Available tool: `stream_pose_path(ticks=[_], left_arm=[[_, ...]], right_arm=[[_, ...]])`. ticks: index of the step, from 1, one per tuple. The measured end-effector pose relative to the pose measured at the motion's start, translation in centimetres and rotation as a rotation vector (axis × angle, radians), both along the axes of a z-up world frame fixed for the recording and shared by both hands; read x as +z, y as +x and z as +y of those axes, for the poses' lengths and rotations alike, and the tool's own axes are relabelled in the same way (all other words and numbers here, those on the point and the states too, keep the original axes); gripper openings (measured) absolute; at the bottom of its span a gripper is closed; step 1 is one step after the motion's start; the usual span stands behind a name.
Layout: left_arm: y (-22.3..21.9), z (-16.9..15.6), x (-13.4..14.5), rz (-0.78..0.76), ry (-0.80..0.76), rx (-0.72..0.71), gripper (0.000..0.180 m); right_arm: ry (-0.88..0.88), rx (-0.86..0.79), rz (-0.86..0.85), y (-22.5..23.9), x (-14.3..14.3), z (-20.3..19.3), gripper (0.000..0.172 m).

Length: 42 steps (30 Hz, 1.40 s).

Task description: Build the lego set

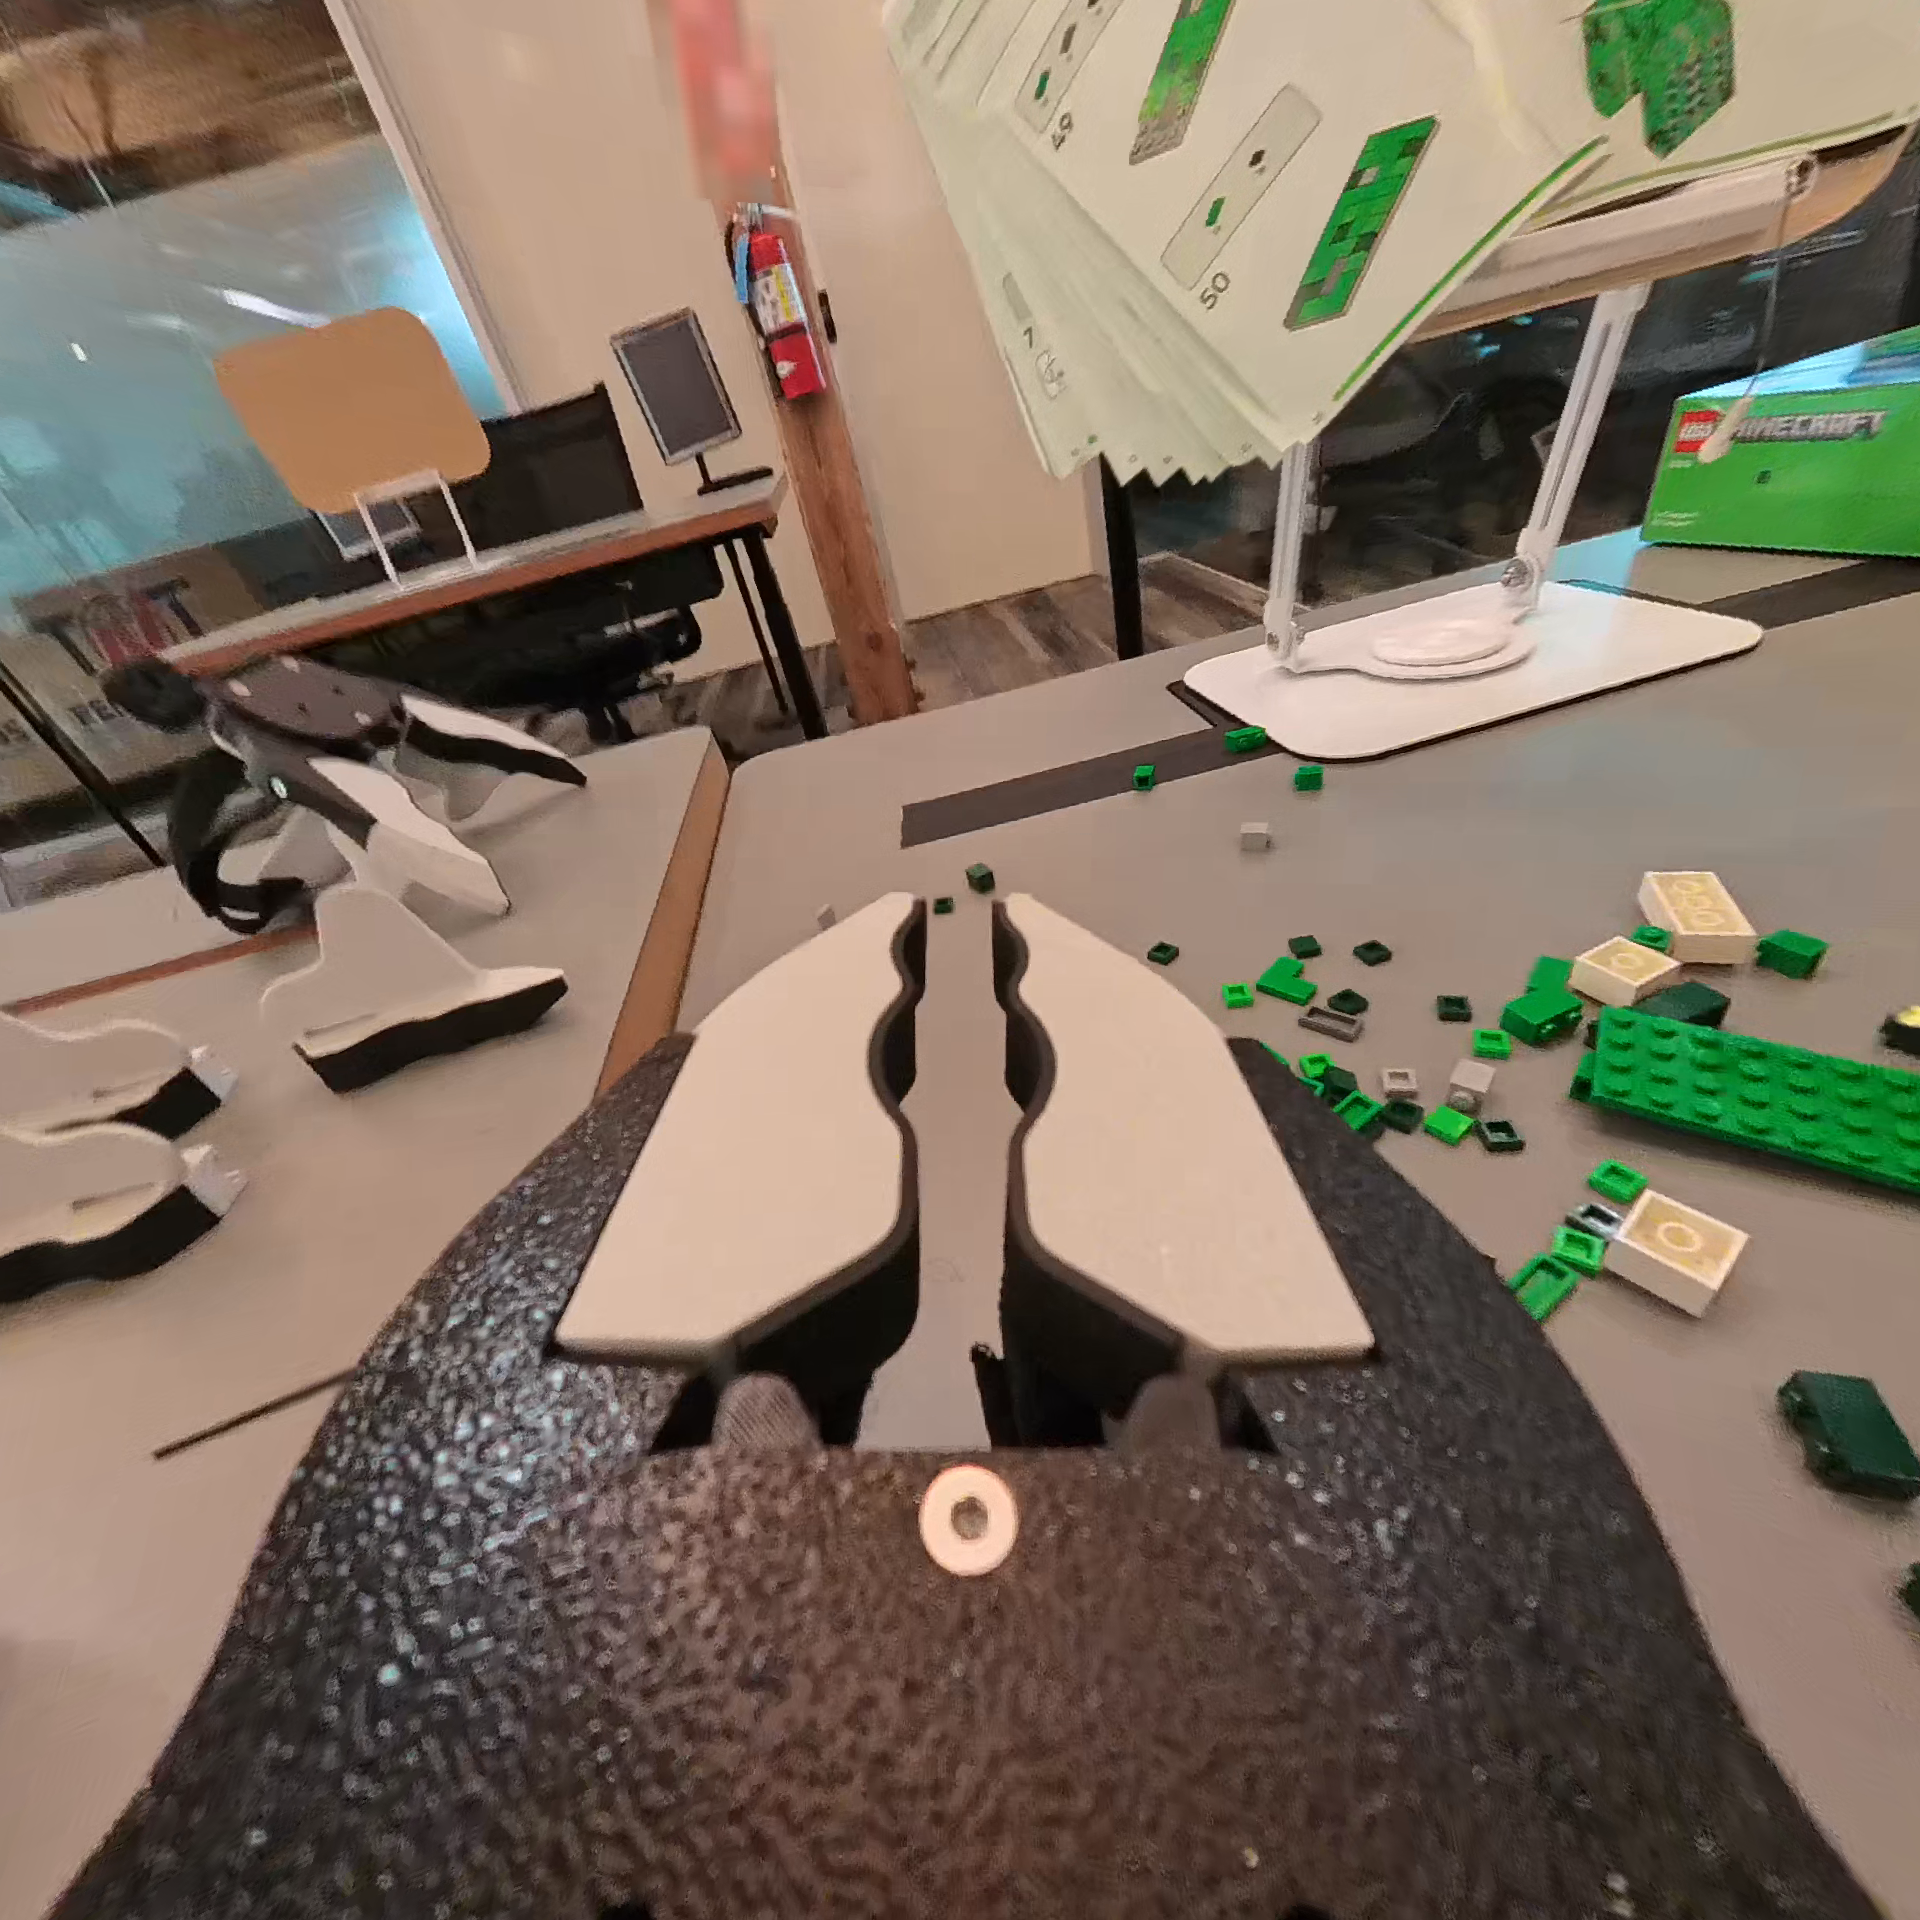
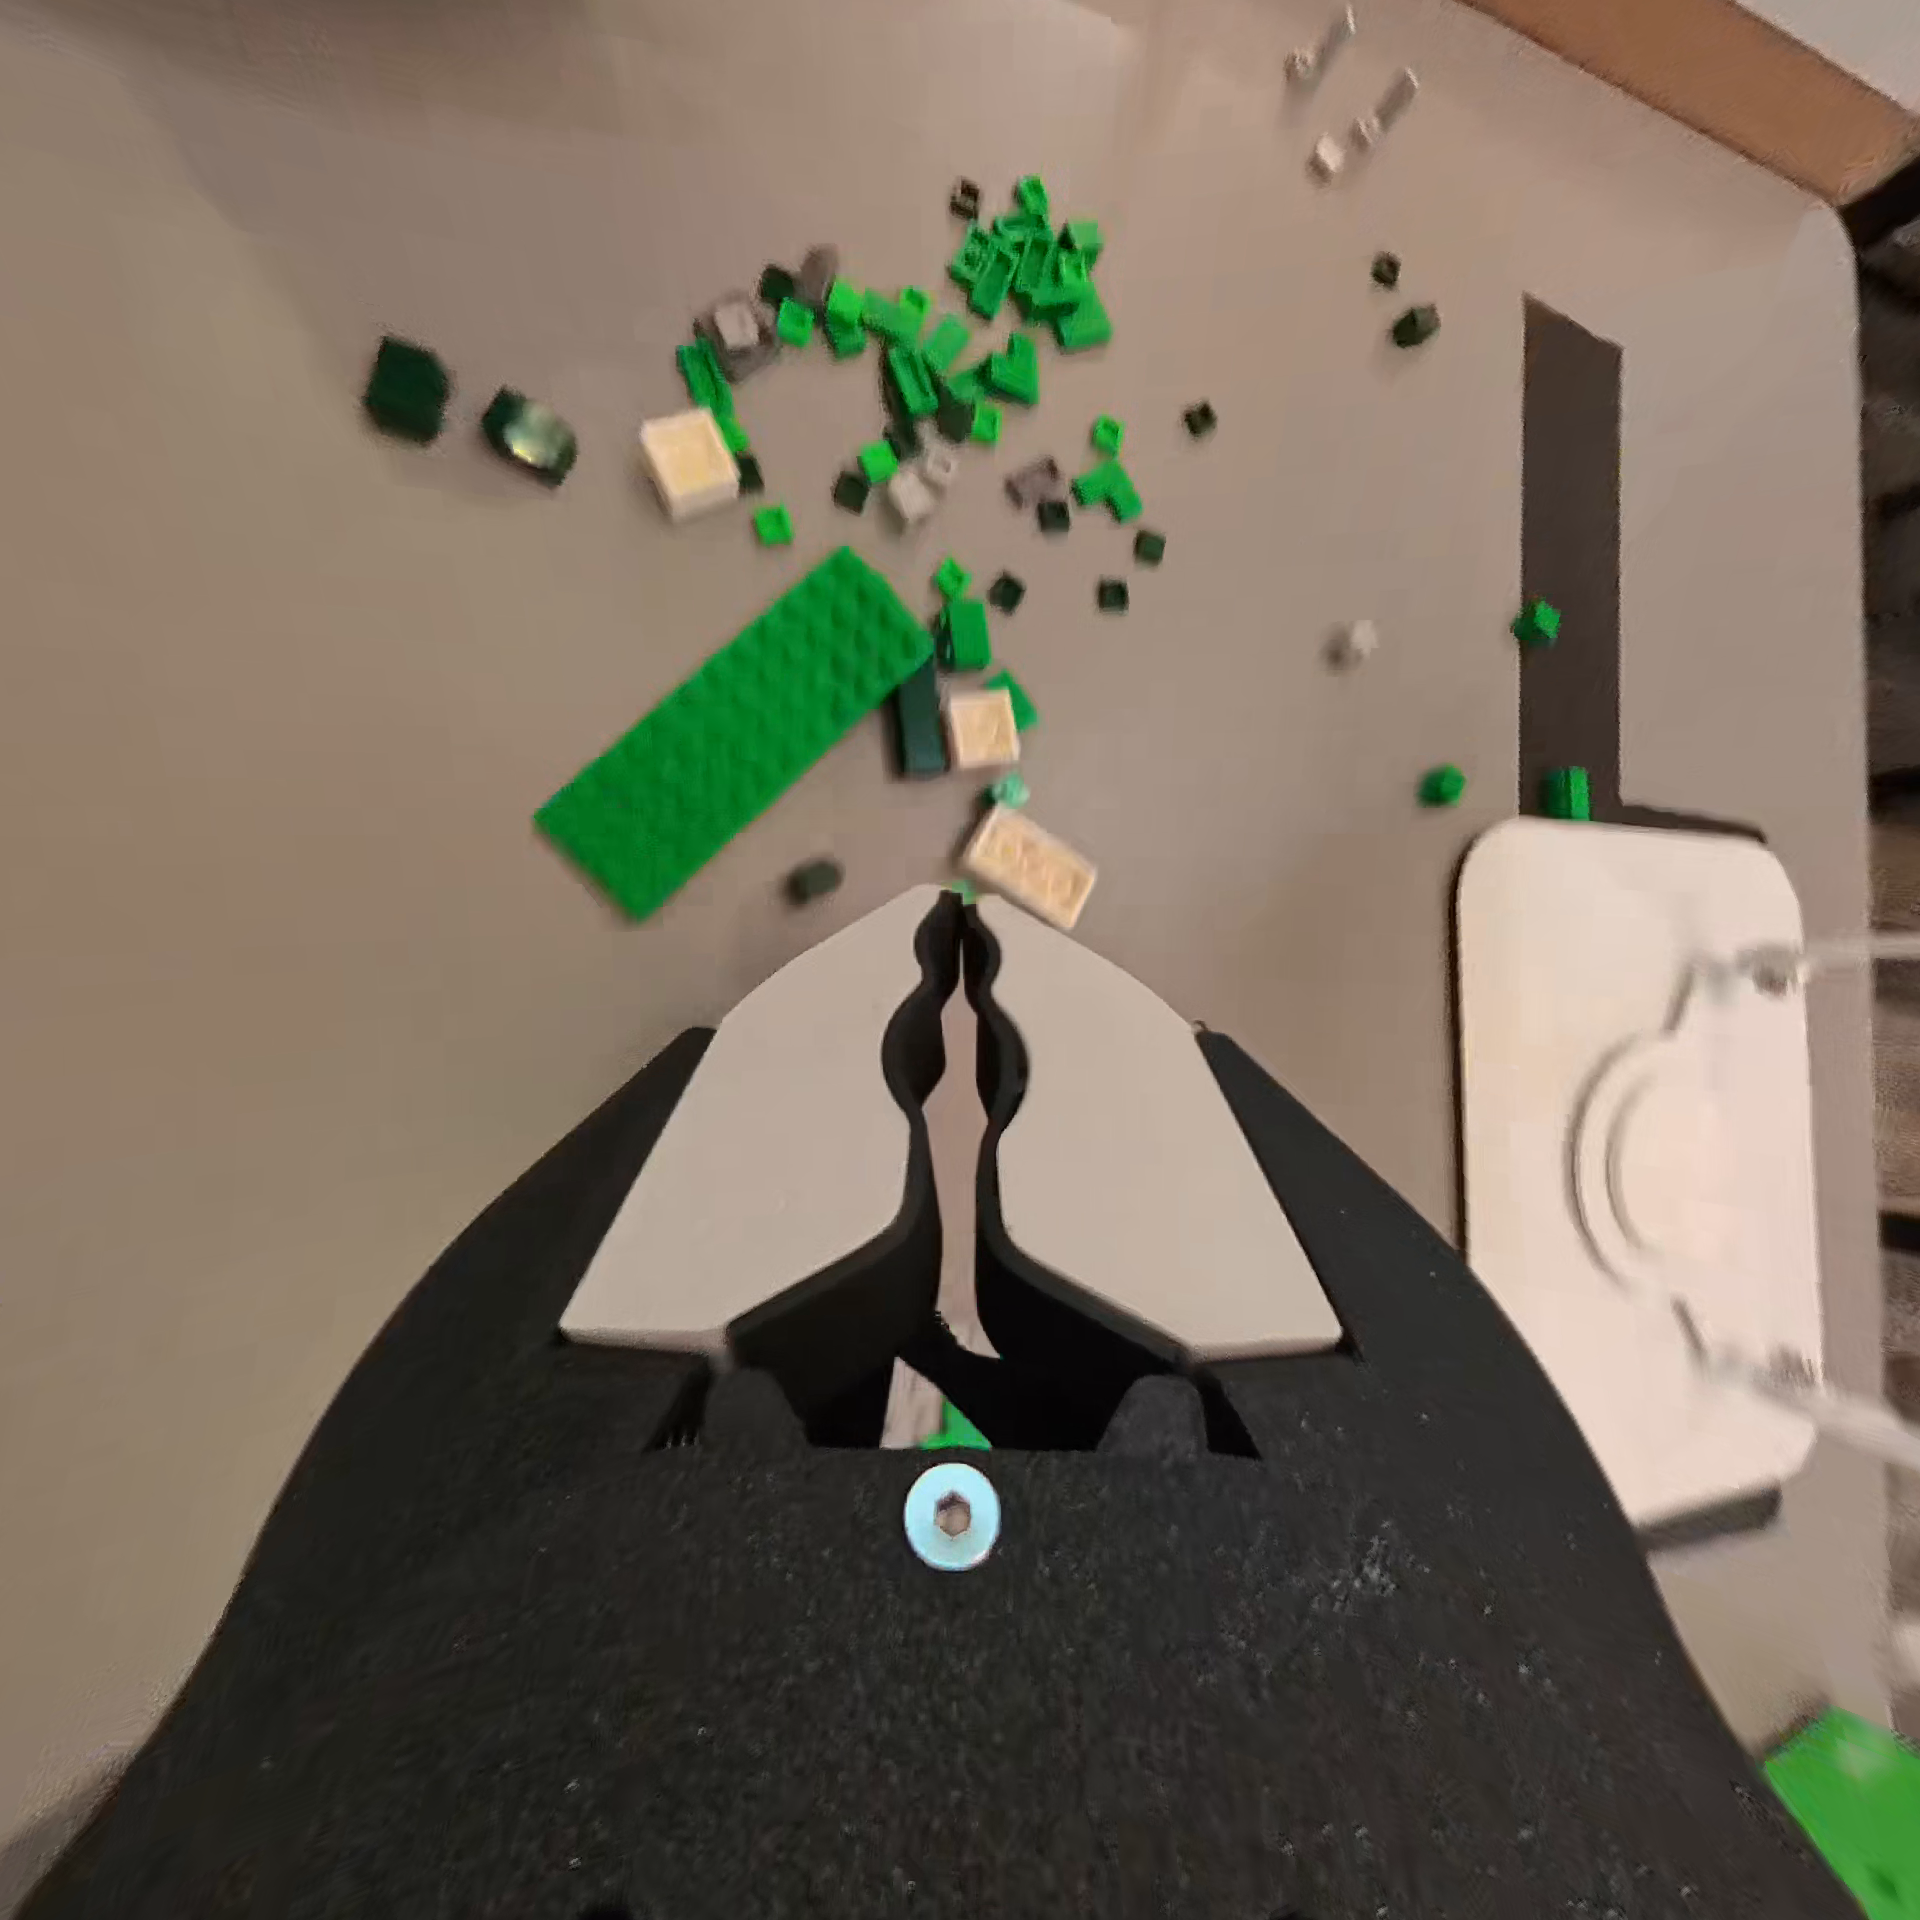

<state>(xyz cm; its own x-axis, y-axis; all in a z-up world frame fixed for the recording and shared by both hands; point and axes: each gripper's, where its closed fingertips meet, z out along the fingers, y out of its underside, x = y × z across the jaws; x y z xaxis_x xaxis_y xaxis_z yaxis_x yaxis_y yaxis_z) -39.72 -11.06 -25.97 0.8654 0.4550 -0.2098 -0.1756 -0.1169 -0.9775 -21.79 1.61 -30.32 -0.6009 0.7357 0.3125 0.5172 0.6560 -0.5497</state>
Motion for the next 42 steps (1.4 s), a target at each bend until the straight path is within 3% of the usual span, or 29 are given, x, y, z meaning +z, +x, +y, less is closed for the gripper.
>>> stream_pose_path(ticks=[4,8,17,27,42], left_arm=[[1.2,0.8,0.3,0.140,-0.044,-0.015,0.008],[2.1,1.6,0.0,0.191,-0.084,-0.044,0.007],[0.1,0.2,1.0,0.074,0.040,0.015,0.006],[0.1,0.2,1.1,0.047,0.060,-0.001,0.005],[0.3,0.3,0.9,0.041,0.050,-0.016,0.004]], right_arm=[[-0.122,0.168,-0.128,-4.8,-1.0,-3.6,0.002],[-0.071,0.318,-0.213,-7.0,-2.0,-4.7,0.009],[0.078,0.518,-0.344,-8.3,-3.5,-6.0,0.011],[0.166,0.480,-0.429,-9.4,-5.5,-7.0,0.009],[0.136,0.454,-0.519,-9.2,-5.6,-7.5,0.010]])
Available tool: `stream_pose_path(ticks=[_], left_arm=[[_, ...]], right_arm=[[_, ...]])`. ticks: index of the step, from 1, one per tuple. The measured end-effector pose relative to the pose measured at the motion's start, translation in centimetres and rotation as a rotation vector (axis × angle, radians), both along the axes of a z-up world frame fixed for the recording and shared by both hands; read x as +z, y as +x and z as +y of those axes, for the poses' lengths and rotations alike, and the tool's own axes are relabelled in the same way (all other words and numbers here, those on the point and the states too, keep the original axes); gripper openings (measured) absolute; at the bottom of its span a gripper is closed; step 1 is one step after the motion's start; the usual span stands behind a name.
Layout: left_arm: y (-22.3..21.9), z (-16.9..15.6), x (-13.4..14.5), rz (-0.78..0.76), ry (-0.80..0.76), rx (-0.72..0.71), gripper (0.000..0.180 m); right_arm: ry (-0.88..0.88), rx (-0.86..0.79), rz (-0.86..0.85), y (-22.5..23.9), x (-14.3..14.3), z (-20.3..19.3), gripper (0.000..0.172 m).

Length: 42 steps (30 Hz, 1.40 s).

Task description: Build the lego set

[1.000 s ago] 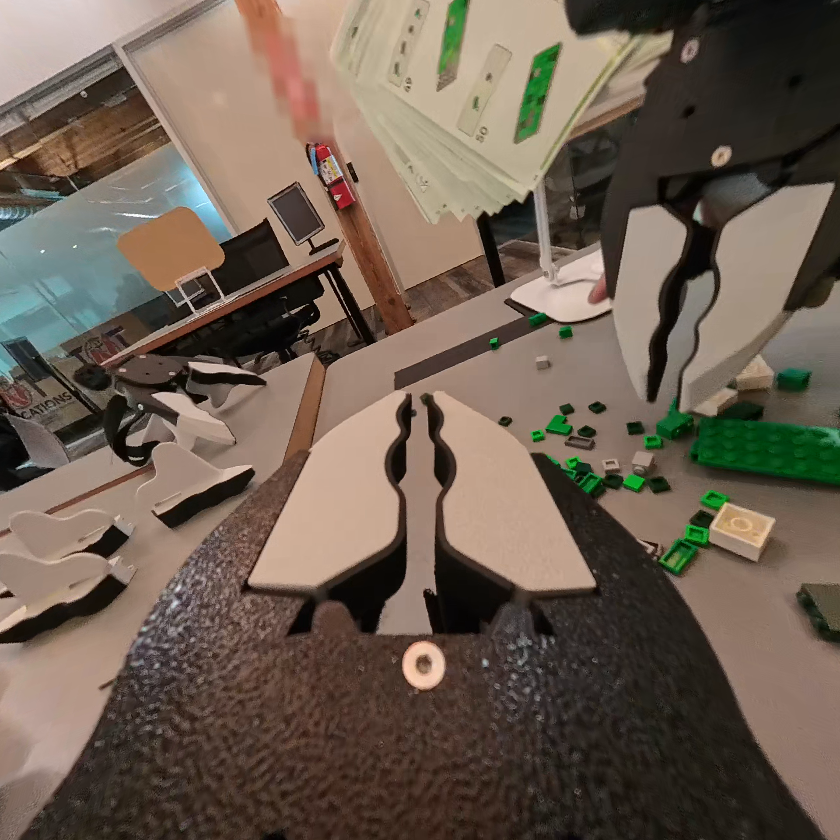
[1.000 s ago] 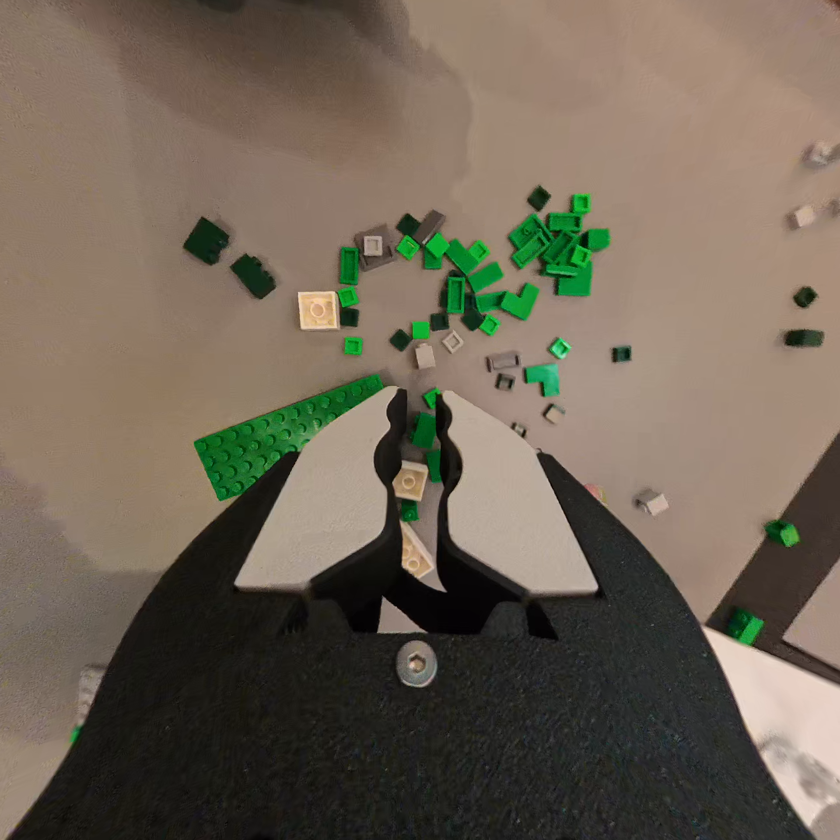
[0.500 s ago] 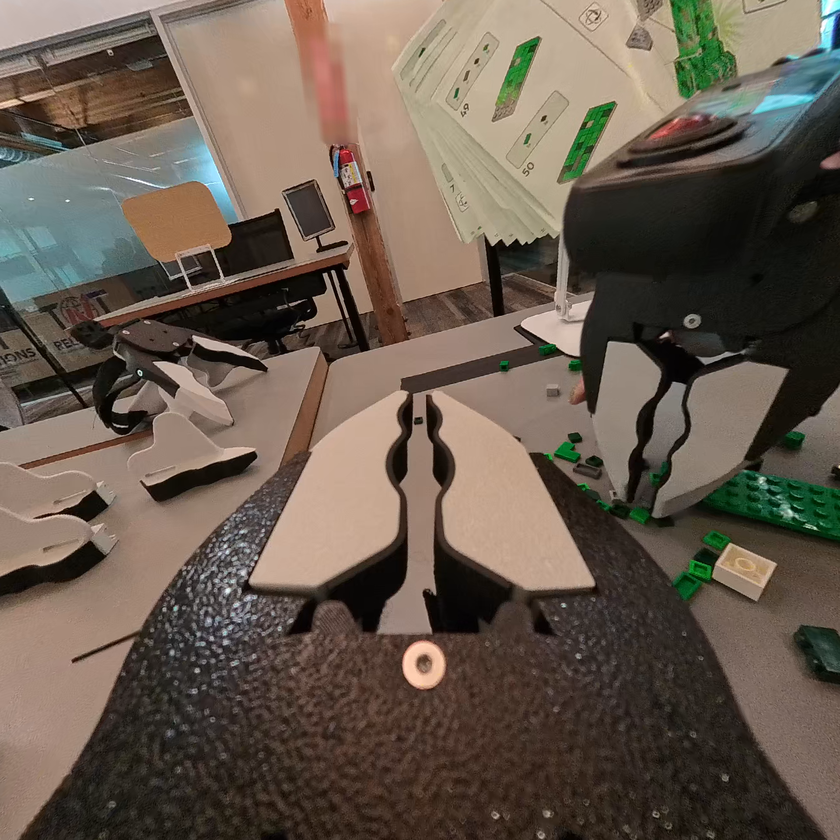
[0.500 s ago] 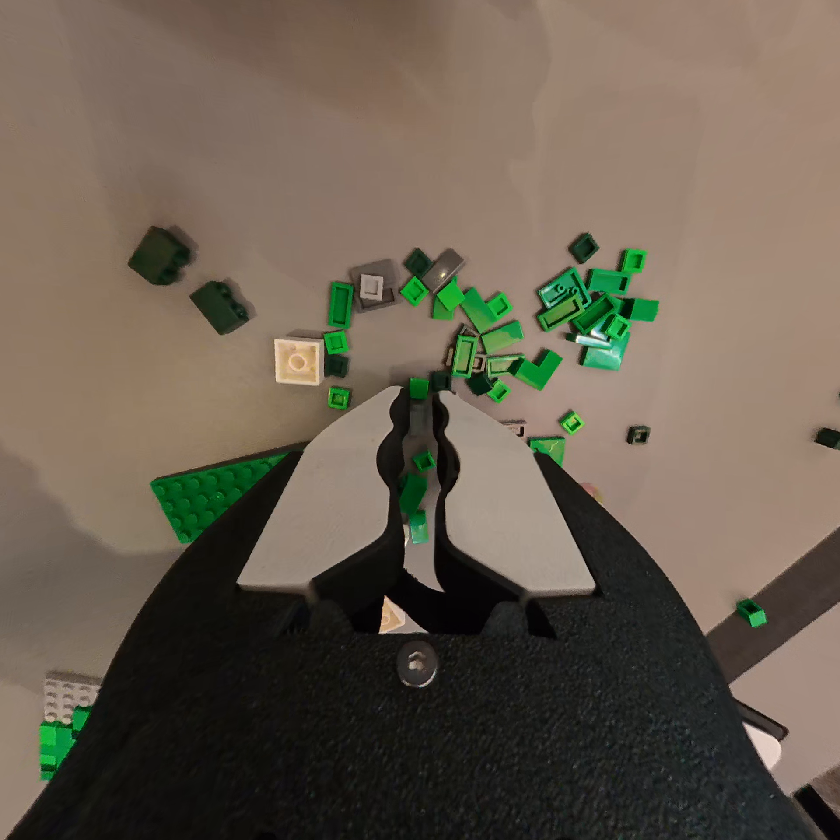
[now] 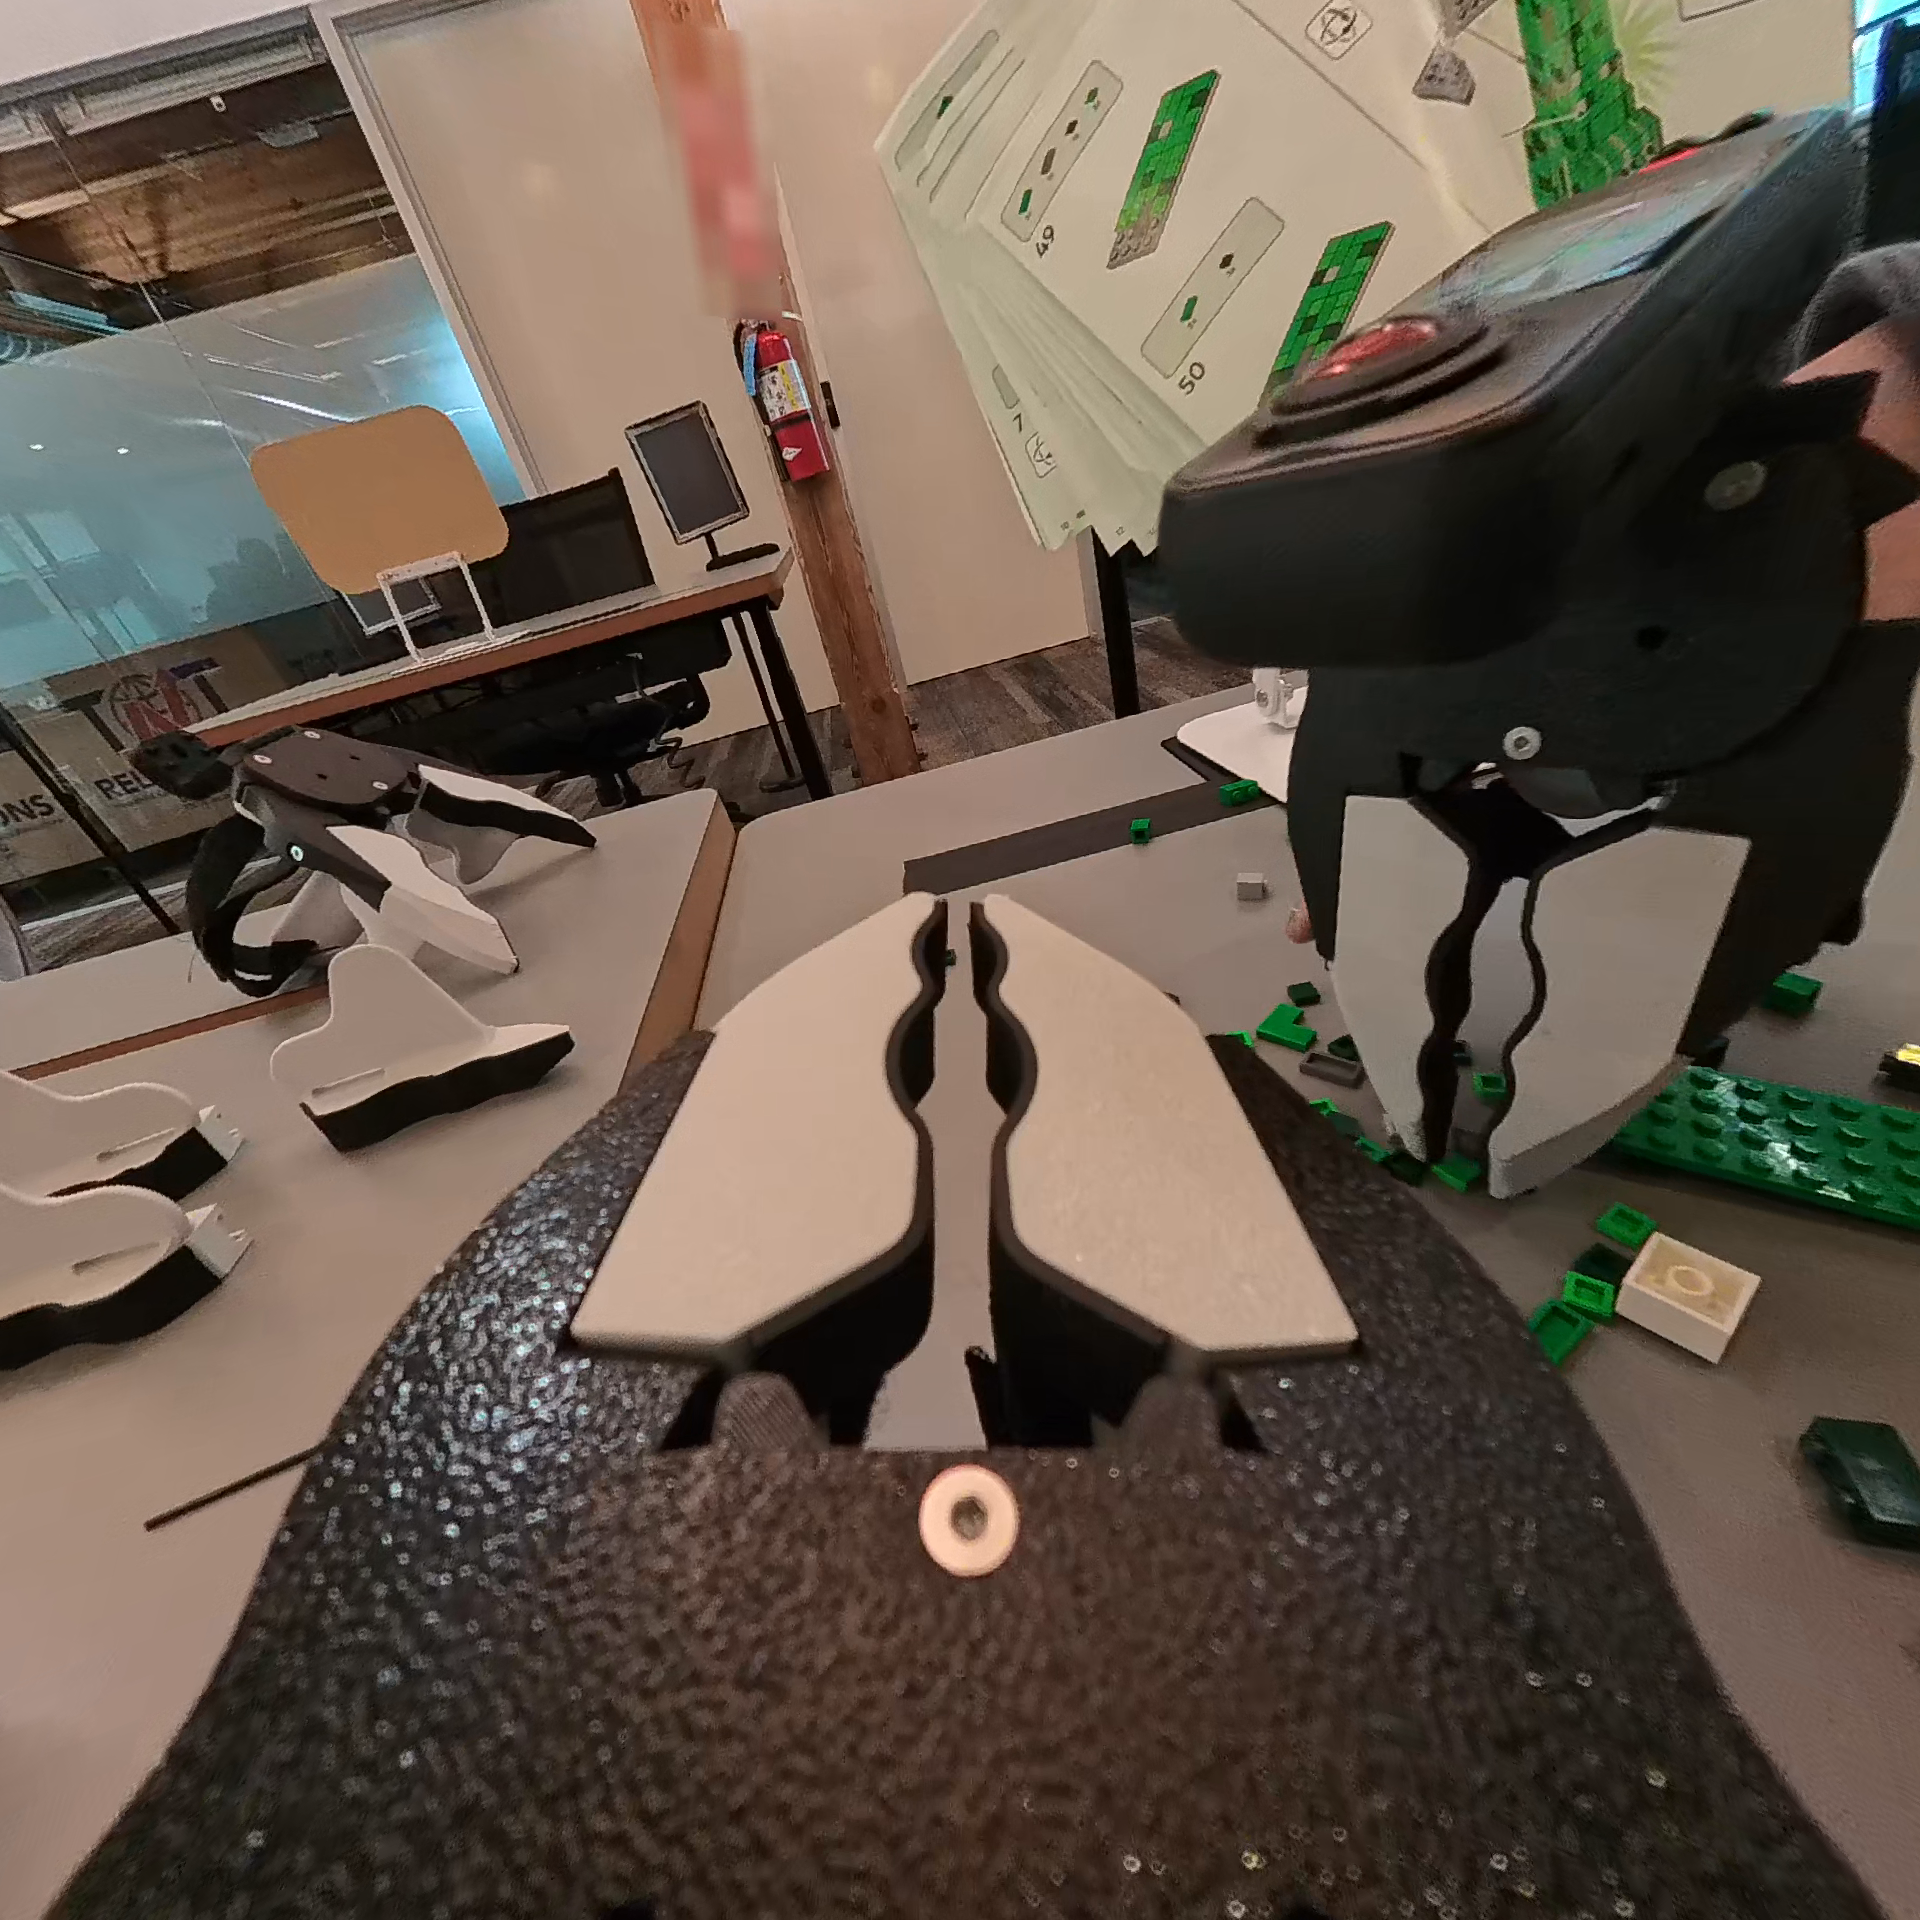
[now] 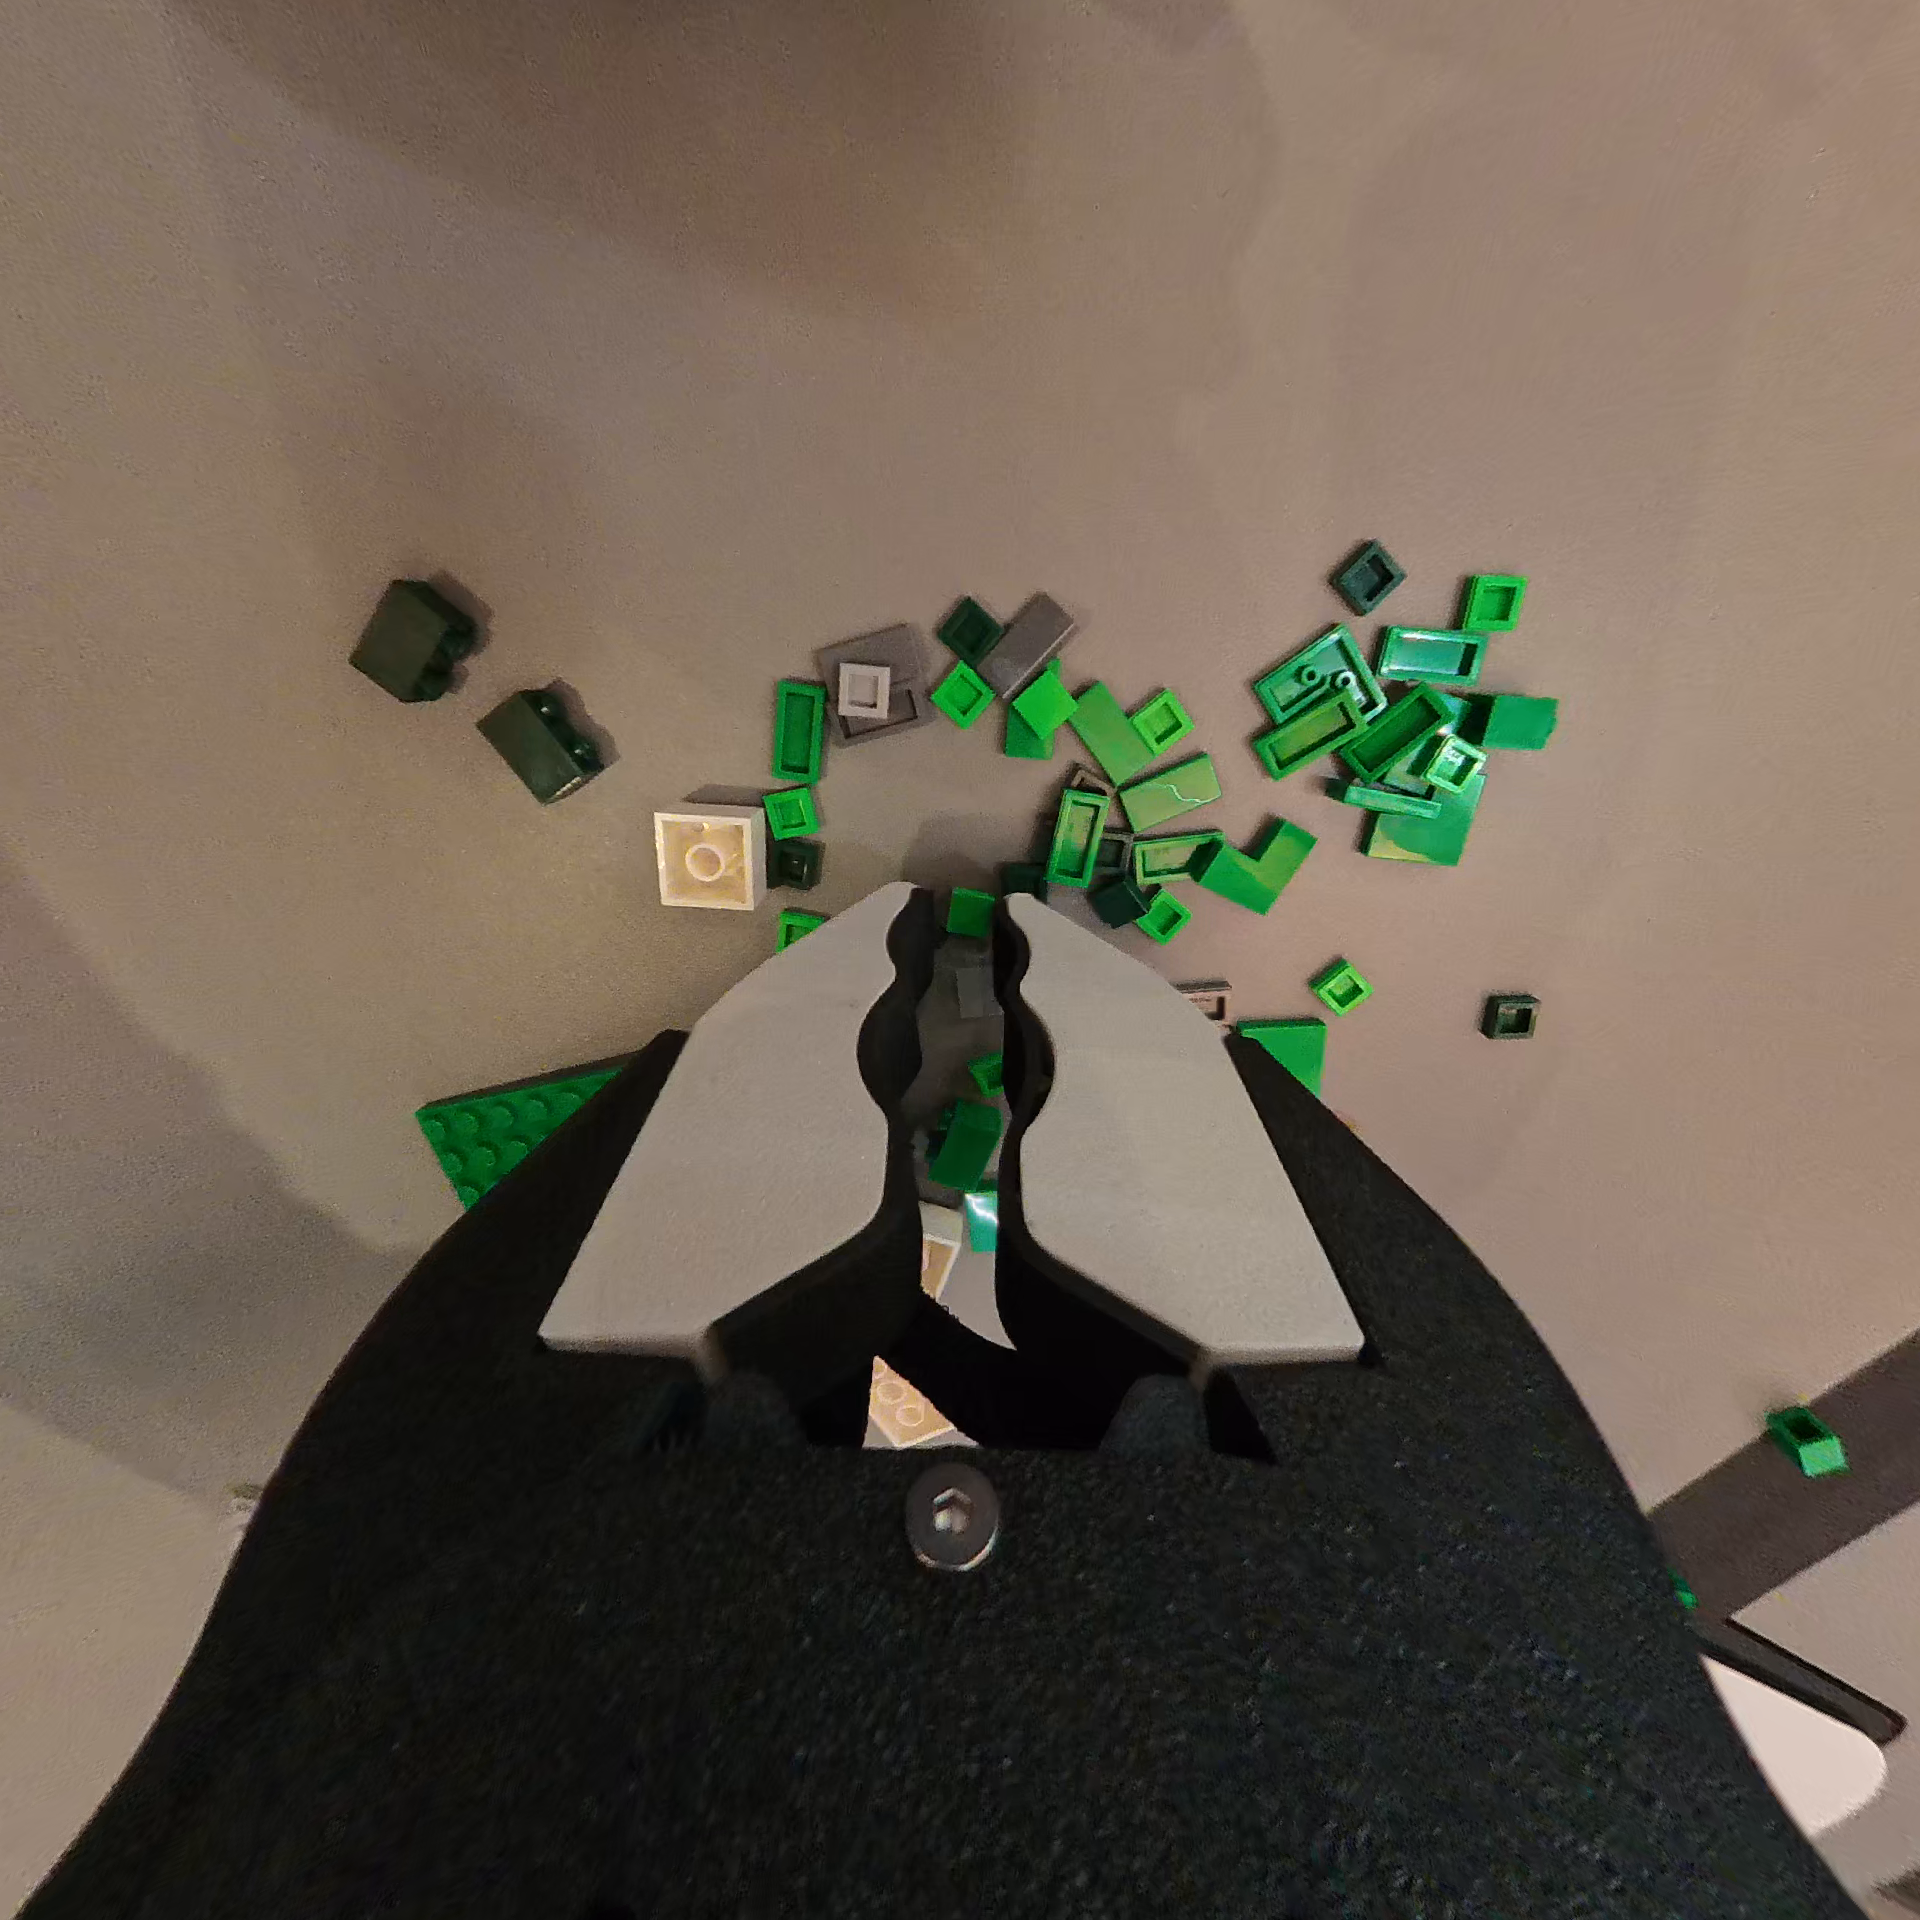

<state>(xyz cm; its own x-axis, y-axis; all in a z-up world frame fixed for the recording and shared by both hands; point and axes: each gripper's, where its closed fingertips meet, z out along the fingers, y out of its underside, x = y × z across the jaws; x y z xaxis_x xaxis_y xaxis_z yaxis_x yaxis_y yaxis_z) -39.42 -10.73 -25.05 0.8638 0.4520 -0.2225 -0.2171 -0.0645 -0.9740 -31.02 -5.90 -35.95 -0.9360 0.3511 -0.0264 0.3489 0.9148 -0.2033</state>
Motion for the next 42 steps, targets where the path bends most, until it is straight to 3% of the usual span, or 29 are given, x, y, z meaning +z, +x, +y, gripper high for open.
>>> stream_pose_path(ticks=[12,16,24,27,34,42], left_arm=[[0.2,0.2,0.0,-0.008,0.003,-0.015,0.003],[0.2,0.2,0.0,-0.009,0.005,-0.020,0.003],[0.5,0.4,-0.1,-0.013,-0.003,-0.037,0.002],[0.5,0.5,-0.1,-0.011,-0.004,-0.039,0.002],[0.7,0.5,-0.2,-0.016,-0.009,-0.050,0.001],[0.9,0.7,-0.4,-0.021,-0.017,-0.062,0.000]], right_arm=[[0.018,0.074,-0.015,1.1,0.3,0.7,0.015],[0.121,0.072,-0.010,1.2,0.1,2.0,0.015],[0.070,0.112,0.091,0.4,0.8,0.5,0.005],[0.078,0.095,0.039,0.9,0.4,0.7,0.002],[0.129,0.017,0.184,-1.2,0.9,2.0,0.000],[0.076,0.014,0.144,-0.5,1.3,1.7,0.009]])
